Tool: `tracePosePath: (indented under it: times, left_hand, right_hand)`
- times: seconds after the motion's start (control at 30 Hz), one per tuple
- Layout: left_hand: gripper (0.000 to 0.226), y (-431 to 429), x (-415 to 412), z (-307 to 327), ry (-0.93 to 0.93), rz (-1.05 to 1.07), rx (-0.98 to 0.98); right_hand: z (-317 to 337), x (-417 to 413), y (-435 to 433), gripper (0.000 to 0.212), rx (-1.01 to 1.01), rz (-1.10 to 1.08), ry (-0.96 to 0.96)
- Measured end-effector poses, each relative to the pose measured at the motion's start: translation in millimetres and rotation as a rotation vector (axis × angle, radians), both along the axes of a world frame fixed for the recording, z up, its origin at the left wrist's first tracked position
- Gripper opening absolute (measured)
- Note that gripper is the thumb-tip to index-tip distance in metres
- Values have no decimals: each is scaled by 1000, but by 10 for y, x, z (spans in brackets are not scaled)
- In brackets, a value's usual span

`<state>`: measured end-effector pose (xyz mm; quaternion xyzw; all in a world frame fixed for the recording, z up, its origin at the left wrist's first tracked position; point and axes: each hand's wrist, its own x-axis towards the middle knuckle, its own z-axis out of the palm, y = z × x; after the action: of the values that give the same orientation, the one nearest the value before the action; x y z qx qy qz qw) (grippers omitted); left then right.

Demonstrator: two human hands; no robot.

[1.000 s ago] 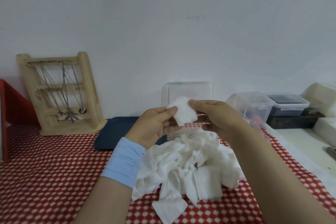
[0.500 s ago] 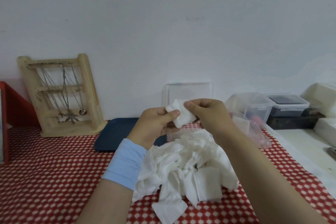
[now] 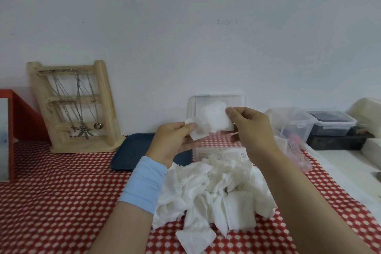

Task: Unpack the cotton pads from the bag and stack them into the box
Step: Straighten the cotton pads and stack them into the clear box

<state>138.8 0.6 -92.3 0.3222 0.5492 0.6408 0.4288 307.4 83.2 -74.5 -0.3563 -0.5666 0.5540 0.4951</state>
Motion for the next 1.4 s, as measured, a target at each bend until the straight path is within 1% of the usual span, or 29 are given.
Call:
tracePosePath:
  times: [0.07,0.1,0.2,0.23,0.3,0.33,0.37,0.4,0.43,0.47,0.5,0.53,0.6,0.63,0.7,0.73,0.77,0.8,0.83,0.93,1.0,1.07,1.13,1.2,1.3,1.4]
  left_hand:
    - [20,8,11,6,12,12,1]
    - [23,4,27,25,-8,-9,9]
    - [37,-17,81,100,-108,-143,31]
    - [37,-21,95,117,-83,-153,29]
    - [27,-23,94,113,5,-114,18]
    - [23,-24,90,104,30,-92,11]
    - [21,-26,88,94,37,-79,4]
    - [20,-25,91,87,34,-75,1]
    - [19,-23,95,81,28,-73,-2]
    - [19,-21,100,79,20,-72,0]
    - [20,-17,102,75,12,-76,10]
    - [22,-16,103,71,2,-88,25]
    - [29,-22,103,75,-5,-143,55]
    - [32,-30,100,80,-2,-175,64]
    - [34,-38,91,88,21,-216,67]
    - [33,-40,87,91,37,-222,62]
    - [31,-39,82,96,53,-215,54]
    - [30,-40,79,104,62,-191,43]
    - [28,-38,70,110,56,-149,33]
    - [19,-43,-15,118,6,51,5]
    - [18,-38,-77,99,48,136,-15]
    - [17,-32,-71,75,63,131,-28]
    - [20,-13,-12,40,71,63,-34]
    - [24,2,64,27,77,-22,-38]
    - [25,5,136,50,-9,-122,-8]
    - [27,-14,139,83,-71,-172,8]
  right_hand:
    - [4,-3,-5,14,-18,57,36]
    - [-9,-21,-9,13,-11,75,18]
    - [-65,-69,-31,13,64,20,-102]
    - [-70,-74,-32,12,71,11,-113]
    - [-74,-72,-25,7,76,26,-128]
    - [-83,-69,-23,11,98,13,-171]
    - [-96,-69,-27,20,162,-41,-257]
    - [-107,-67,-33,25,267,-126,-364]
    - [-106,-64,-58,23,384,-207,-443]
    - [-90,-58,-92,16,470,-231,-461]
    - [-77,-61,-113,10,497,-192,-452]
    - [-64,-62,-127,11,473,-118,-440]
    - [-36,-55,-153,16,363,25,-428]
    - [-16,-51,-165,20,322,74,-430]
    - [-2,-49,-154,33,299,97,-452]
    - [-11,-53,-137,28,289,100,-444]
    - [-20,-53,-117,18,265,106,-417]
    - [-28,-45,-93,10,218,114,-374]
    - [-34,-23,-67,7,149,116,-322]
    - [-29,52,23,11,-44,126,-188]
    - [-8,81,43,14,-112,184,-127]
    - [13,86,25,13,-141,248,-73]
    - [25,83,-3,15,-169,328,-39]
    - [45,78,-49,17,-160,369,-86]
    - [64,88,-91,18,-59,279,-241]
    - [62,98,-88,21,-22,227,-260]
